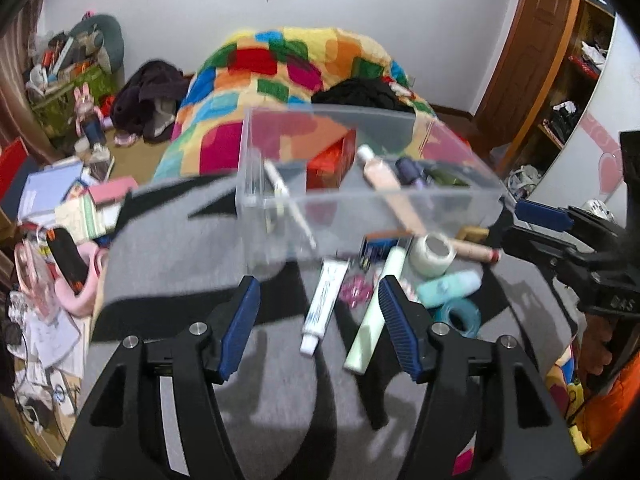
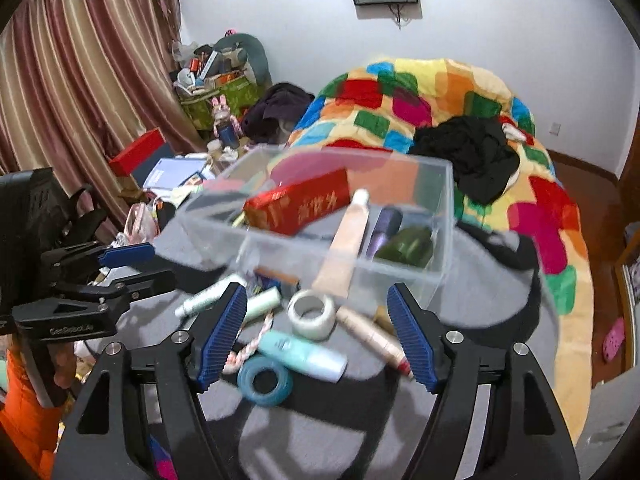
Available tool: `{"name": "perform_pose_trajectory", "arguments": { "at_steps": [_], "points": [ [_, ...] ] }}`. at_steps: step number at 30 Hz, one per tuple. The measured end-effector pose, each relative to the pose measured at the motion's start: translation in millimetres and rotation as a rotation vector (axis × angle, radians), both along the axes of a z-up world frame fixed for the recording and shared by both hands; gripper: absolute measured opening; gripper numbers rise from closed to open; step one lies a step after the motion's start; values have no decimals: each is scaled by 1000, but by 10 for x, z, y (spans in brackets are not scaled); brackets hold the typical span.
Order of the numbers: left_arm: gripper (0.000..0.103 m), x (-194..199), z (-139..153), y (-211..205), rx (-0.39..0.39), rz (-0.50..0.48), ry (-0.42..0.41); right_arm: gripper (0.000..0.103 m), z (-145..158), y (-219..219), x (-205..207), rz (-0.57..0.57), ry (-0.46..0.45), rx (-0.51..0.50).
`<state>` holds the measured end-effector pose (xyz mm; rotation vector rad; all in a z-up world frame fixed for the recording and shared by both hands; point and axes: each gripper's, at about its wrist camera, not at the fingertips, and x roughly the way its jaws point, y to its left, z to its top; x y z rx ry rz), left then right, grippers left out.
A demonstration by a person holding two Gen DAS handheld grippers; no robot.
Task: Organize objects
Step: 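Withdraw both open tools from the bin toward the remaining items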
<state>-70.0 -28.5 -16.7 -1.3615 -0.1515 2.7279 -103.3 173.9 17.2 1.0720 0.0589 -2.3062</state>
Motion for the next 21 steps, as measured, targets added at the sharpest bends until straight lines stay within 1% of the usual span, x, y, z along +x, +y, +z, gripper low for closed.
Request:
{"name": "perform_pose_trajectory", "arguments": {
  "at_steps": [3,5,10,12,13,14,15,16,20,21],
  "points": [
    [61,12,-167,-43,18,9,-44,69,-137,-19,101,3,-32,-2],
    [57,20,-267,-46,14,10,-68,70,-232,-53,167,7,-49,9],
    [50,11,-421,-22,10,8,-92,69,-442,-127,260,21,-80,37],
    [50,6,-437,-4,9,8,-86,69,-505,-166,274,38,-98,45],
    [49,-8,-433,1,13,7,-85,68,-531,-183,276,42,-104,48],
    [46,-23,-430,2,23,8,-86,64,-544,-190,280,42,-106,48],
    [44,-41,-433,1,34,8,-86,62,-560,-203,278,46,-112,48],
    [43,-59,-440,4,42,6,-87,58,-577,-214,274,50,-119,48],
    [36,-107,-460,37,27,9,-72,47,-624,-231,277,46,-119,60],
    [35,-116,-461,42,25,10,-68,47,-623,-224,282,46,-115,58]
  ]
}}
